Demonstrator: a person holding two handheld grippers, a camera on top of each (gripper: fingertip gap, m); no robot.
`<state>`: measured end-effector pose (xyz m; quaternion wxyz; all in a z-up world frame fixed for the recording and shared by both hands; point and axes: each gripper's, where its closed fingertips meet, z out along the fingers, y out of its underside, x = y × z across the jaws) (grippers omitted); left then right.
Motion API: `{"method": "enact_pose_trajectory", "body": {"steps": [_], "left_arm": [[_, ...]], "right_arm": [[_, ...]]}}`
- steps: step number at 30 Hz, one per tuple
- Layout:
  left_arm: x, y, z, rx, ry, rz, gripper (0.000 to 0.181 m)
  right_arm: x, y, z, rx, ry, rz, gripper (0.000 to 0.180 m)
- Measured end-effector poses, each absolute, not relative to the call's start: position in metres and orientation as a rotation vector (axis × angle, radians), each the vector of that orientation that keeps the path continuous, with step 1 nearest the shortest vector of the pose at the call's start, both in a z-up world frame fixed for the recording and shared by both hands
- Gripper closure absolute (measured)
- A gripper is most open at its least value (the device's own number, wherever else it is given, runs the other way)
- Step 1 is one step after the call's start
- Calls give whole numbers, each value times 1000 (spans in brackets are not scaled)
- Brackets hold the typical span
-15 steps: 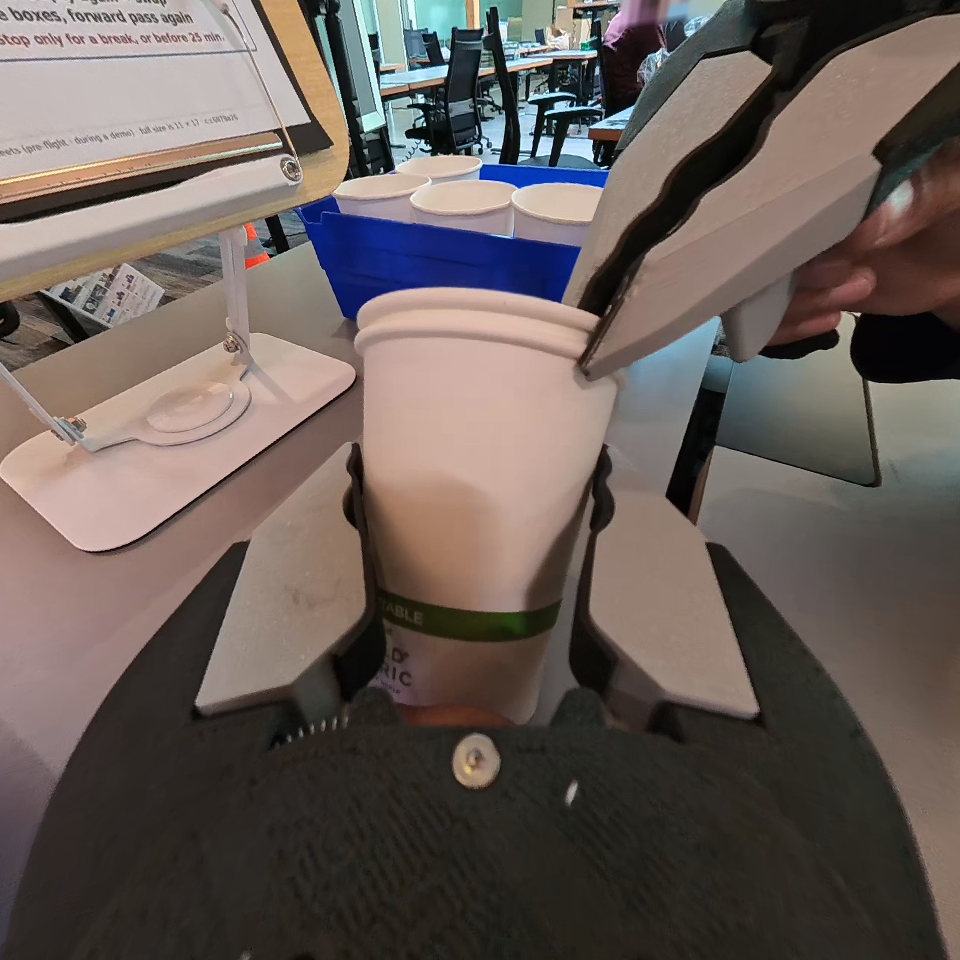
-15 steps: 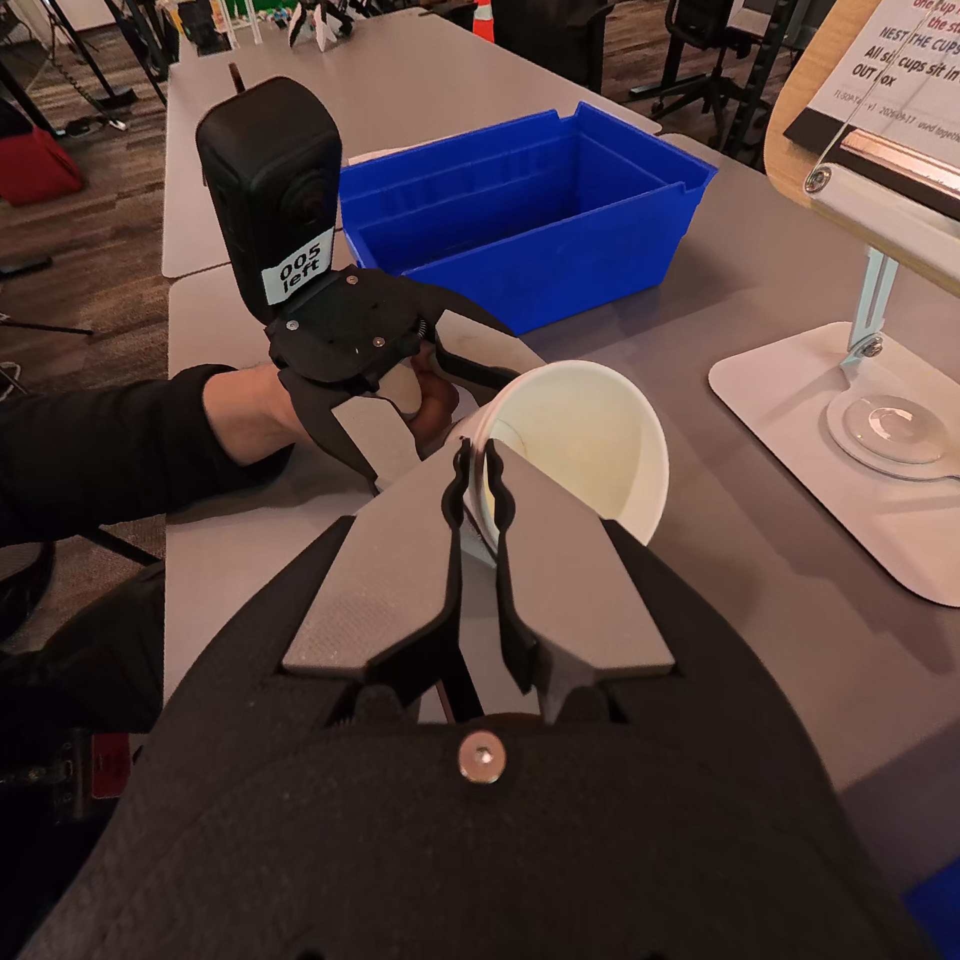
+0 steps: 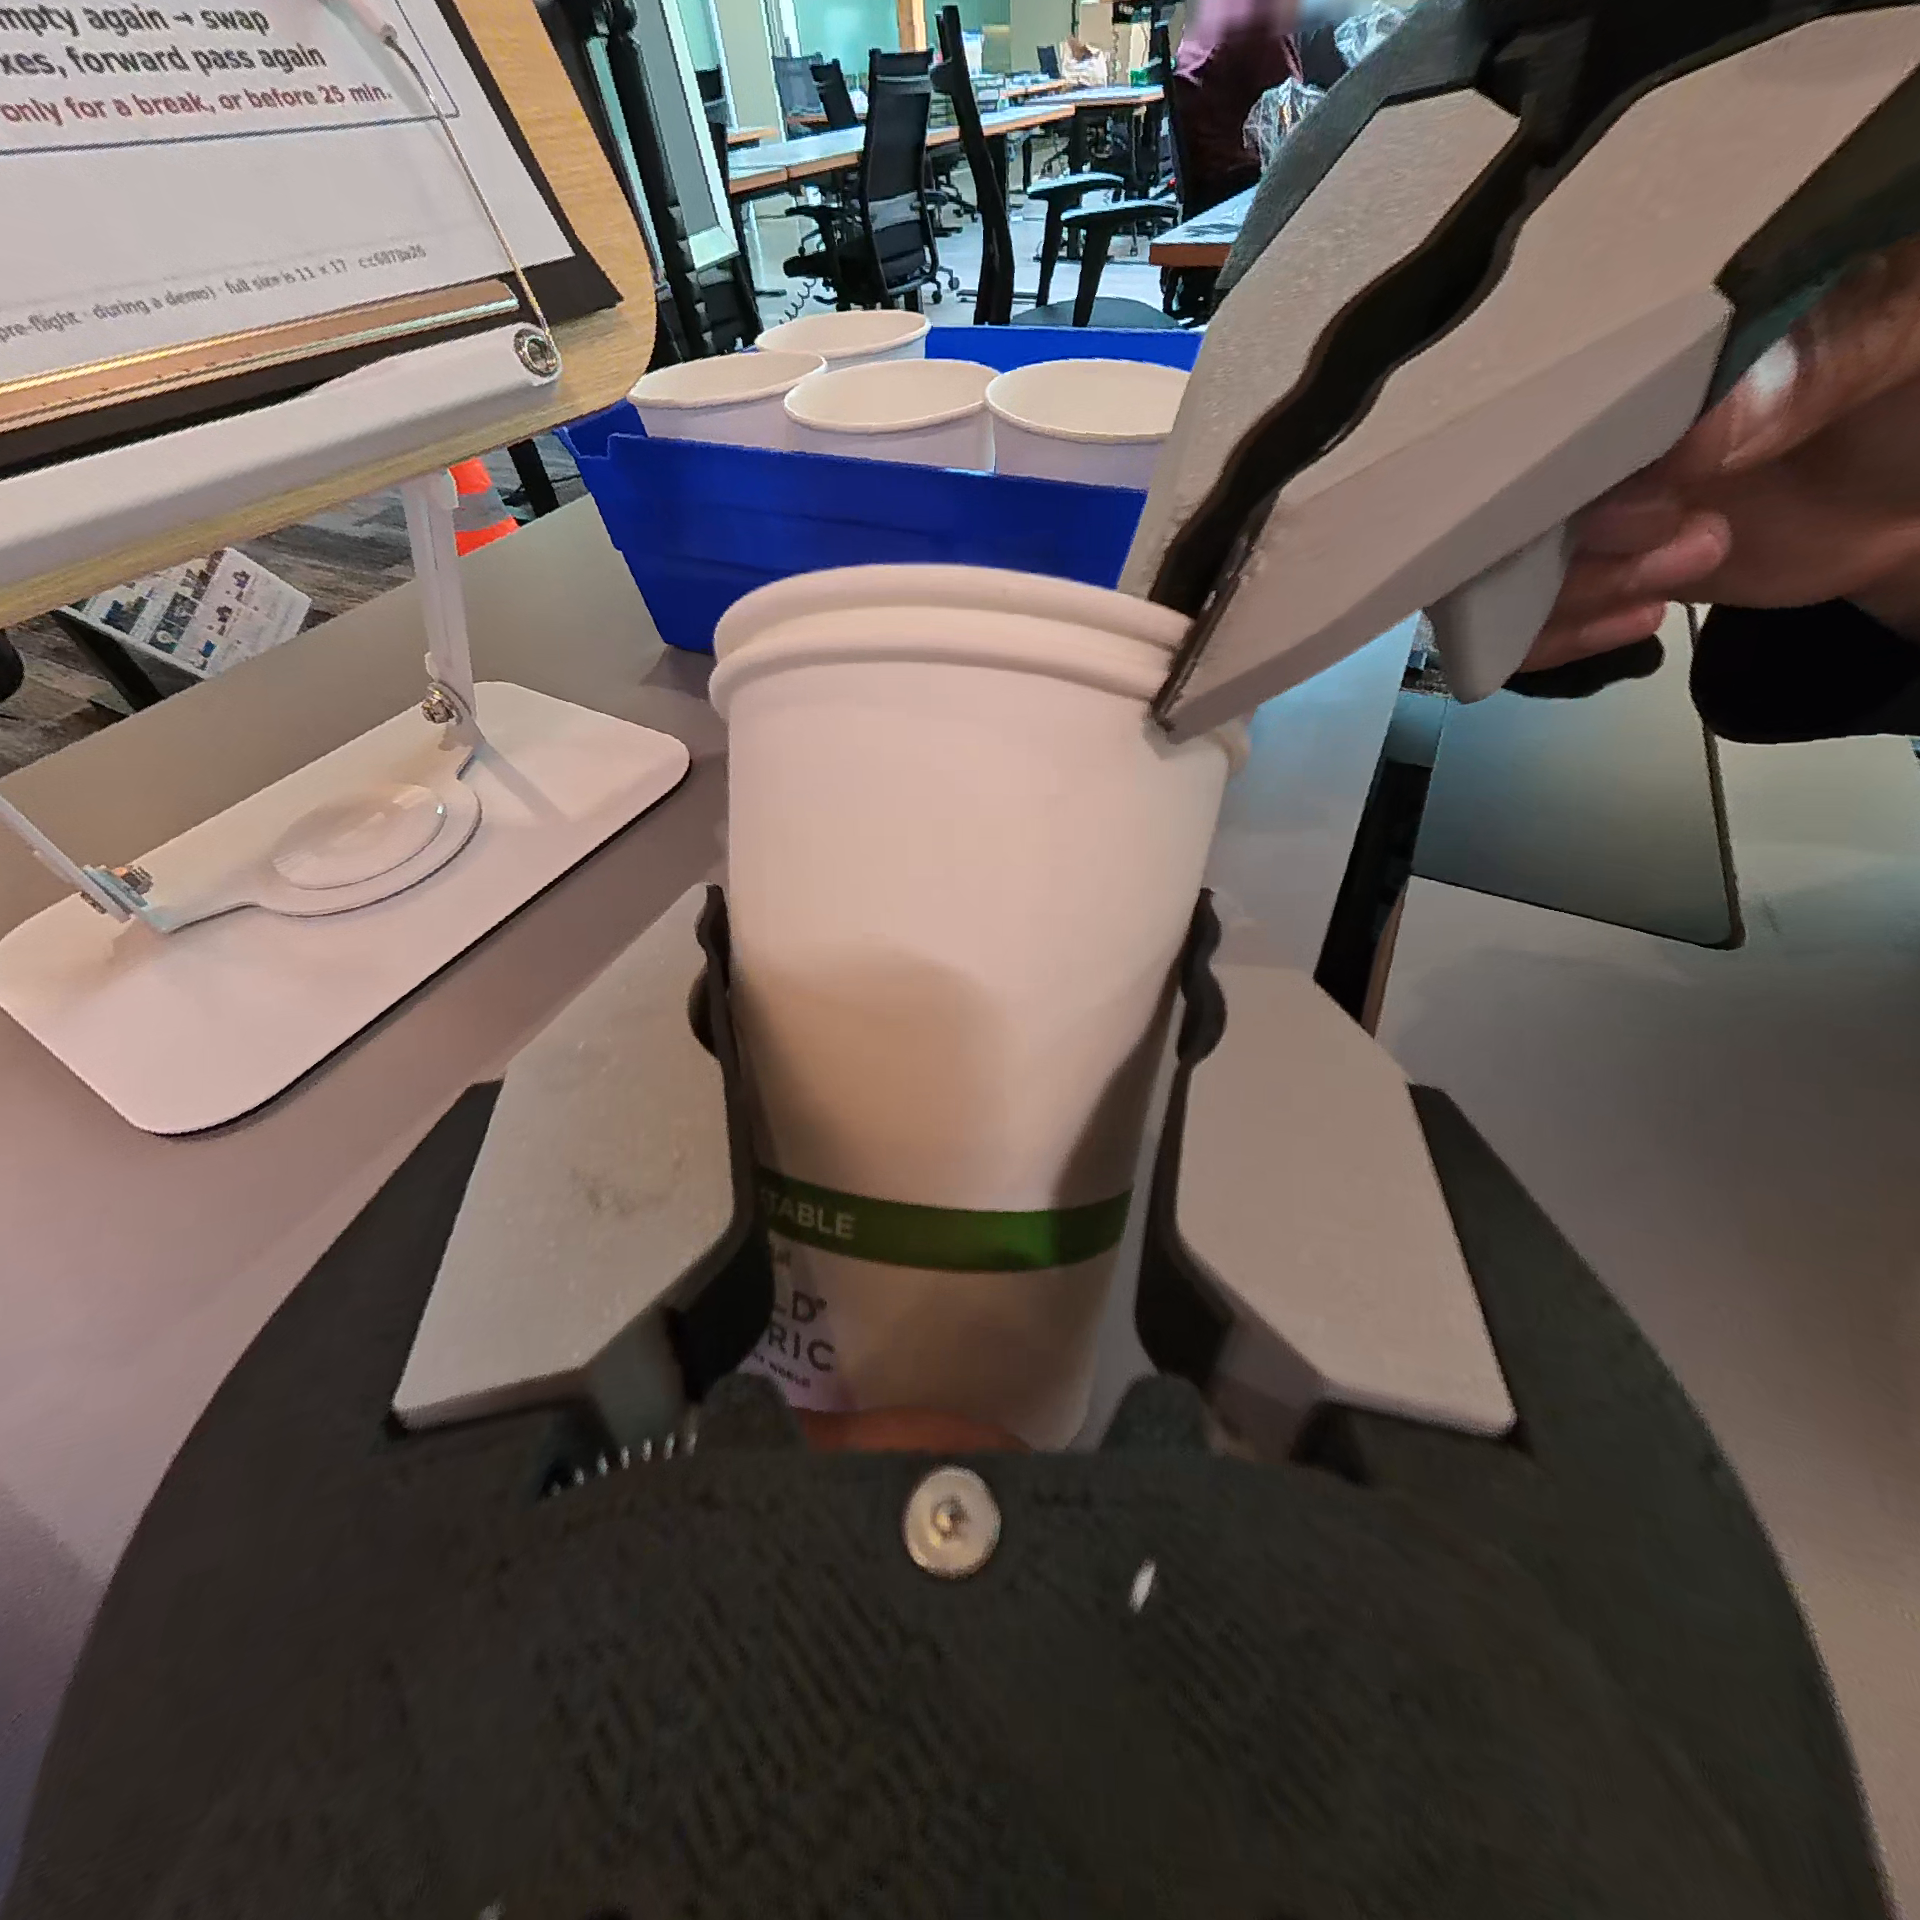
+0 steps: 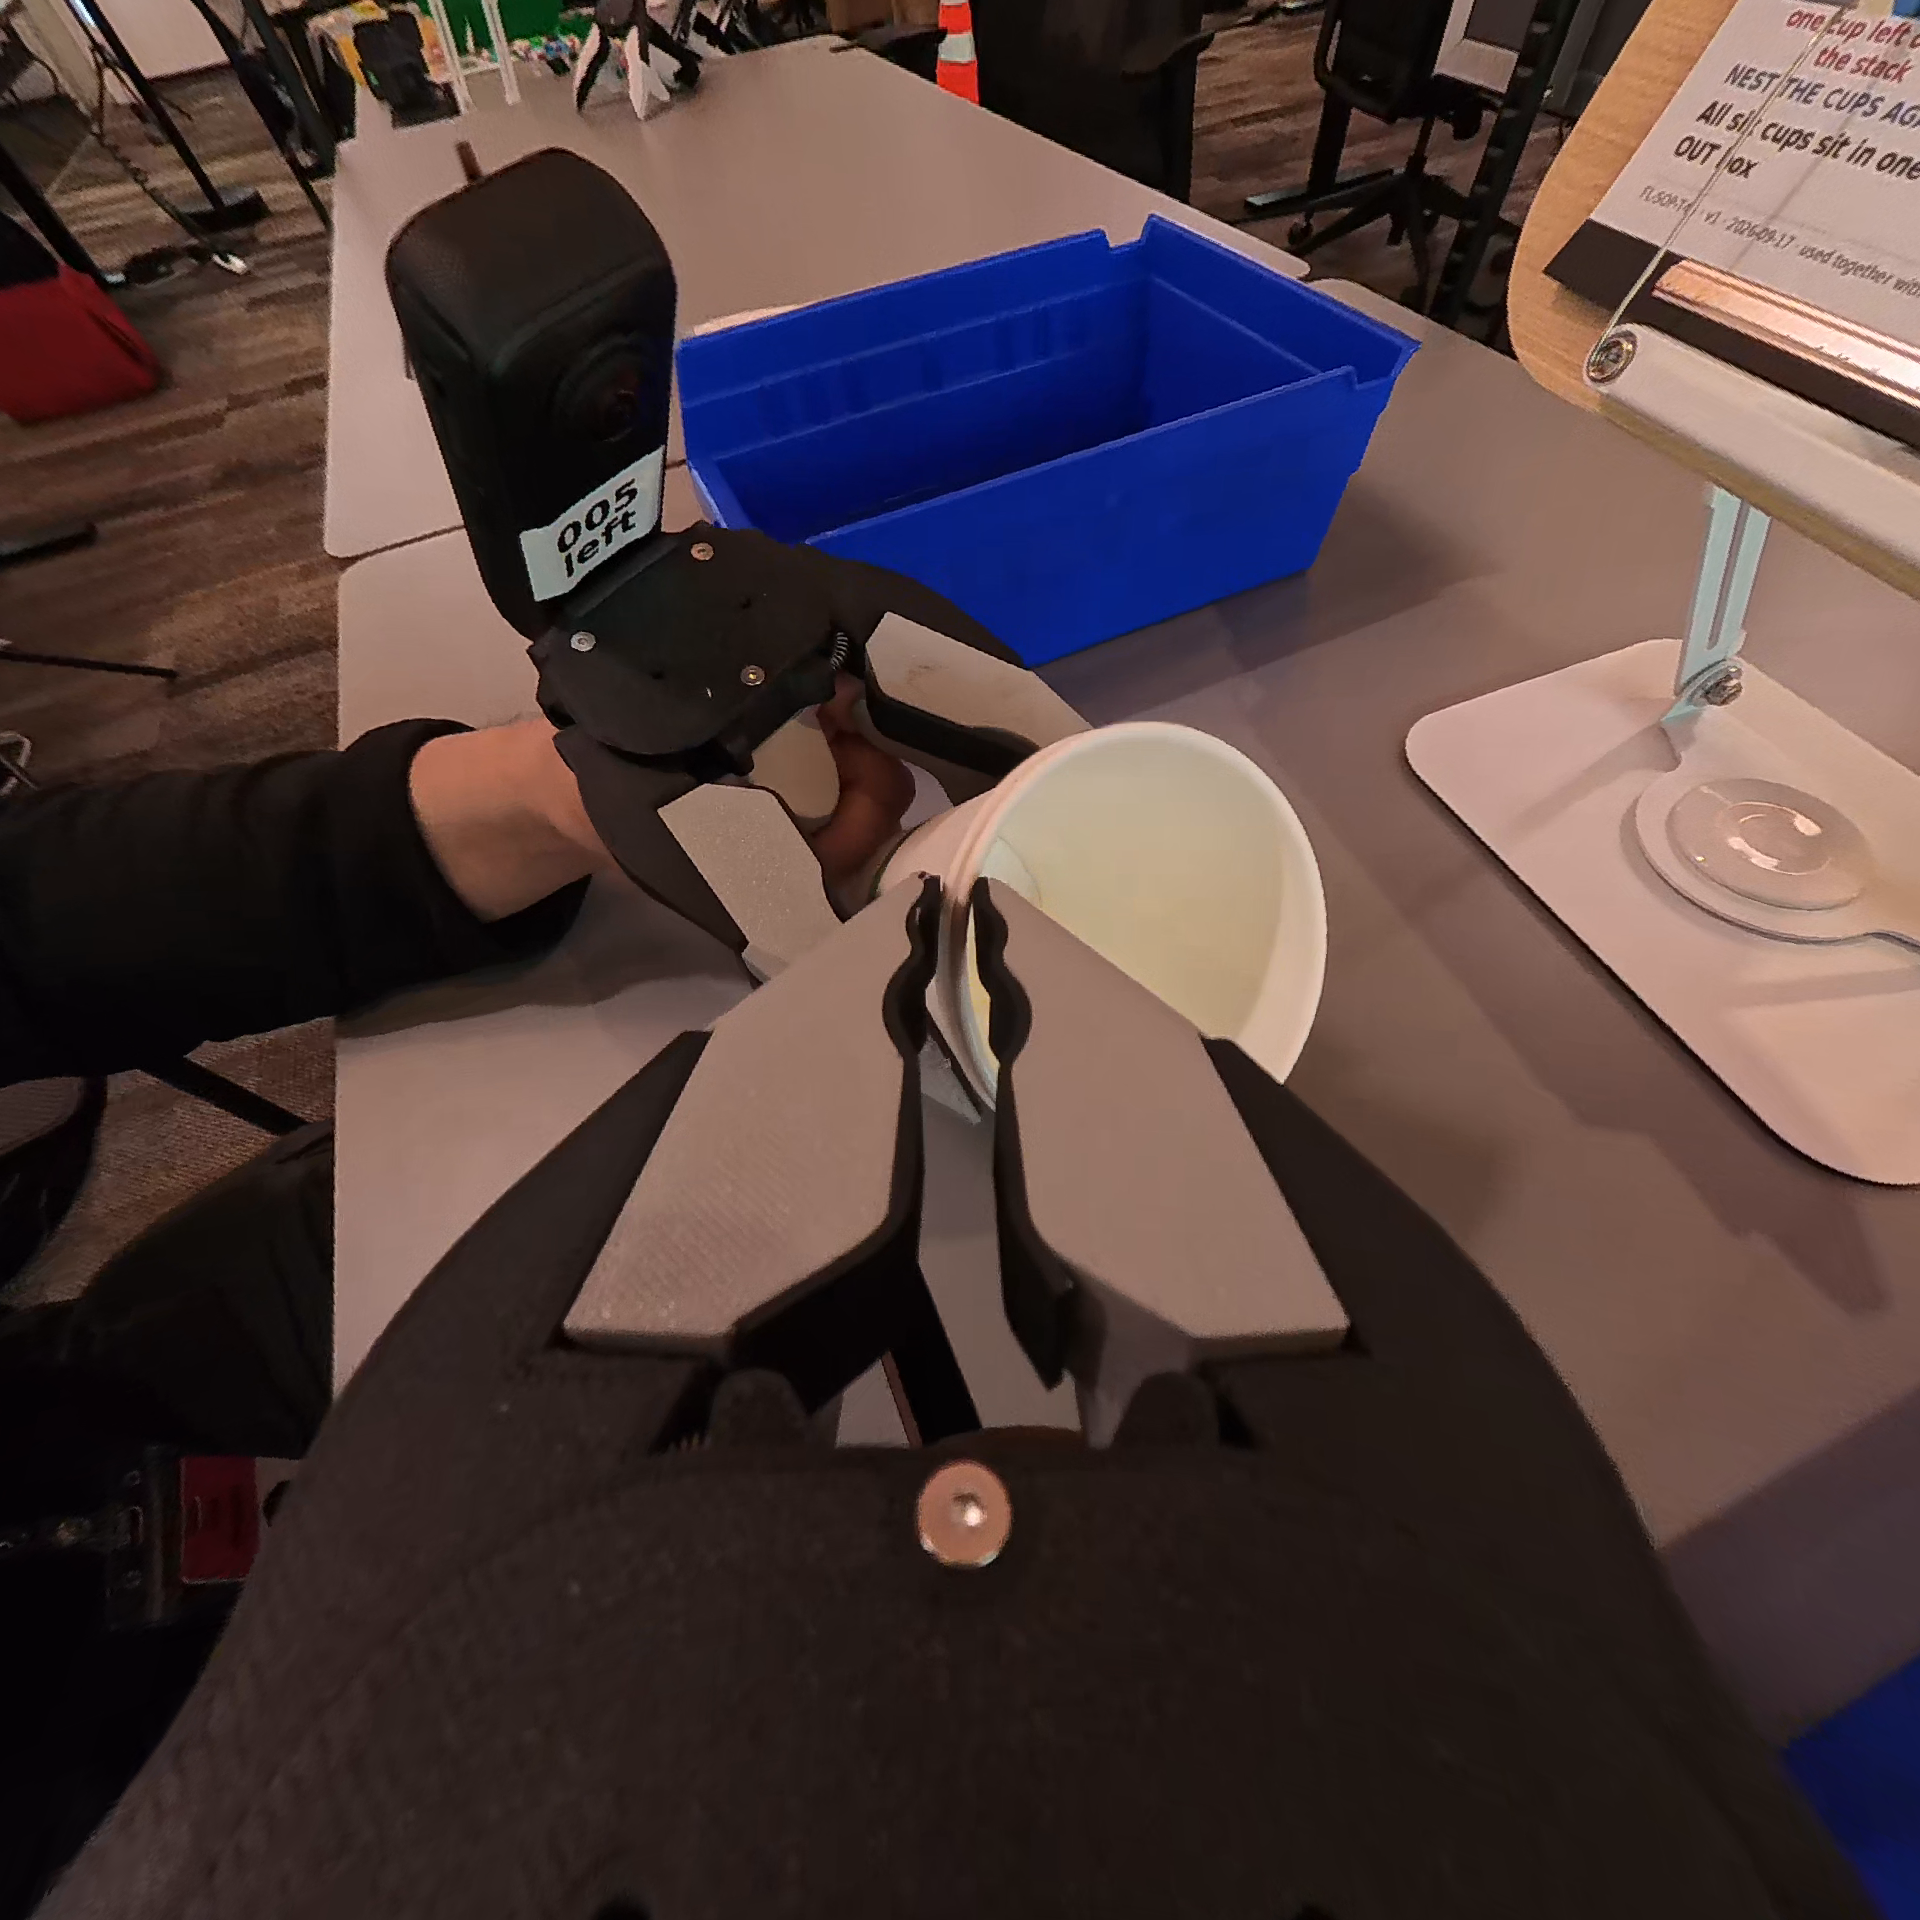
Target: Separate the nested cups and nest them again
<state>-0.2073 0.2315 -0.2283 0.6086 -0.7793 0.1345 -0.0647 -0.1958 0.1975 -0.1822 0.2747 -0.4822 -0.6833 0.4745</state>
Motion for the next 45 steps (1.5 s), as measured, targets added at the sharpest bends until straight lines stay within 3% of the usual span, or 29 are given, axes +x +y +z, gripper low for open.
{"method": "enact_pose_trajectory", "body": {"steps": [11,45], "left_arm": [[-206,231,-229,-1805,319,-151,94],[-202,229,-222,-1778,325,-169,94]], "right_arm": [[-194,195,-181,-1335,-1772,1502,177],[-190,194,-173,-1320,-1742,1489,178]]}}
